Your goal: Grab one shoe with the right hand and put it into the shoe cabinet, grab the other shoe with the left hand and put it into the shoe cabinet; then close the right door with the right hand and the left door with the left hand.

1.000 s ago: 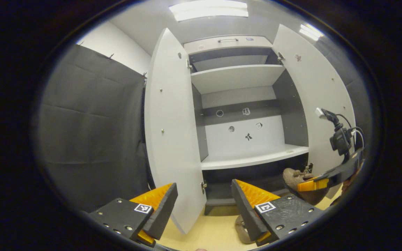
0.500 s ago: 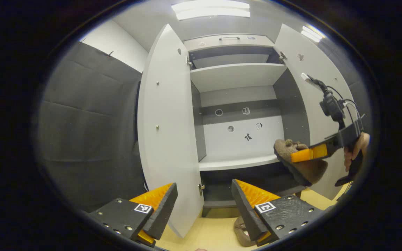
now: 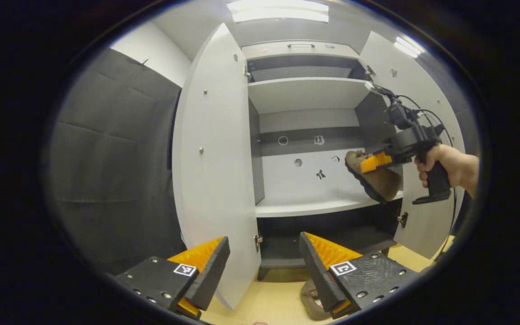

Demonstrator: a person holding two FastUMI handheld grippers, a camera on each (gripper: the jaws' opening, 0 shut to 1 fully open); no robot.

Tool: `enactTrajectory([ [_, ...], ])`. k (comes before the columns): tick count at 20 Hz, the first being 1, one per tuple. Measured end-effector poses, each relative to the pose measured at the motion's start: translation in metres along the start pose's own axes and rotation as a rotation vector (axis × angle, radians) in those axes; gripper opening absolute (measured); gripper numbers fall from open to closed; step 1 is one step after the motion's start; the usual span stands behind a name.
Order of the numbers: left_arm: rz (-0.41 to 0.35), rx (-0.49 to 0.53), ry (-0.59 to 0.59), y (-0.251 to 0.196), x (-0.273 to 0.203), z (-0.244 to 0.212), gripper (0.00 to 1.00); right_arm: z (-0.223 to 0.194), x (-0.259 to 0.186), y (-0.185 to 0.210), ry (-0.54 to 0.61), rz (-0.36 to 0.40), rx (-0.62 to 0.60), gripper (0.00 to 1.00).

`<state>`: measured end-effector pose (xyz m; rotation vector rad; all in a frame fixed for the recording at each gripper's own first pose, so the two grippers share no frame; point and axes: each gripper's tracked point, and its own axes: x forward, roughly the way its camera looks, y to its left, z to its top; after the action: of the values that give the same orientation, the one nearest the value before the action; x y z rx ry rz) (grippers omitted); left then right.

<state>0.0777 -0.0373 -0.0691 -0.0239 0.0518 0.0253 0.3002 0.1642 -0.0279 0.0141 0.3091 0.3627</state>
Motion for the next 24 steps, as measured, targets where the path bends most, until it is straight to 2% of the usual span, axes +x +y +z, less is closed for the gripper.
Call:
enactTrajectory([
  [1,0.001,-0.003,0.004,0.002,0.001,-0.002,0.96,0.006,0.009,-0.003,-0.002,-0.007,-0.009,0.00],
  [2,0.003,-0.006,0.007,0.003,0.001,-0.004,0.90,0.012,0.019,-0.005,-0.006,-0.015,-0.019,0.02],
  [3,0.003,-0.007,0.011,0.005,0.001,-0.006,0.90,0.018,0.030,-0.006,-0.005,-0.021,-0.034,0.02],
  [4,0.002,-0.006,0.015,0.005,0.001,-0.007,0.84,0.023,0.040,-0.009,-0.003,-0.031,-0.046,0.00],
  [5,0.003,-0.004,0.018,0.007,0.001,-0.008,0.91,0.024,0.051,-0.011,0.012,-0.041,-0.058,0.02],
  [8,0.005,0.002,0.016,0.010,0.001,-0.009,0.91,0.014,0.075,-0.018,0.077,-0.075,-0.079,0.02],
  [9,0.009,0.003,0.017,0.012,0.002,-0.010,0.85,0.010,0.081,-0.021,0.099,-0.084,-0.074,0.02],
  [10,0.012,0.002,0.018,0.013,0.001,-0.010,0.91,0.004,0.087,-0.023,0.121,-0.093,-0.071,0.01],
  [13,0.018,-0.002,0.027,0.016,0.002,-0.013,0.91,-0.004,0.094,-0.028,0.133,-0.133,-0.067,0.04],
  [15,0.015,0.001,0.026,0.015,0.002,-0.013,0.91,0.001,0.094,-0.033,0.113,-0.169,-0.090,0.13],
  [17,0.010,0.005,0.028,0.012,0.002,-0.012,0.91,0.010,0.088,-0.028,0.079,-0.158,-0.094,0.26],
  [21,-0.017,-0.005,0.040,0.005,0.005,-0.017,0.91,0.029,0.064,-0.024,-0.012,-0.158,-0.090,0.92],
  [22,-0.026,-0.006,0.045,0.003,0.006,-0.019,0.91,0.035,0.053,-0.023,-0.041,-0.153,-0.091,0.98],
  [24,-0.050,-0.009,0.063,-0.004,0.007,-0.027,0.91,0.043,0.029,-0.020,-0.102,-0.155,-0.108,0.97],
])
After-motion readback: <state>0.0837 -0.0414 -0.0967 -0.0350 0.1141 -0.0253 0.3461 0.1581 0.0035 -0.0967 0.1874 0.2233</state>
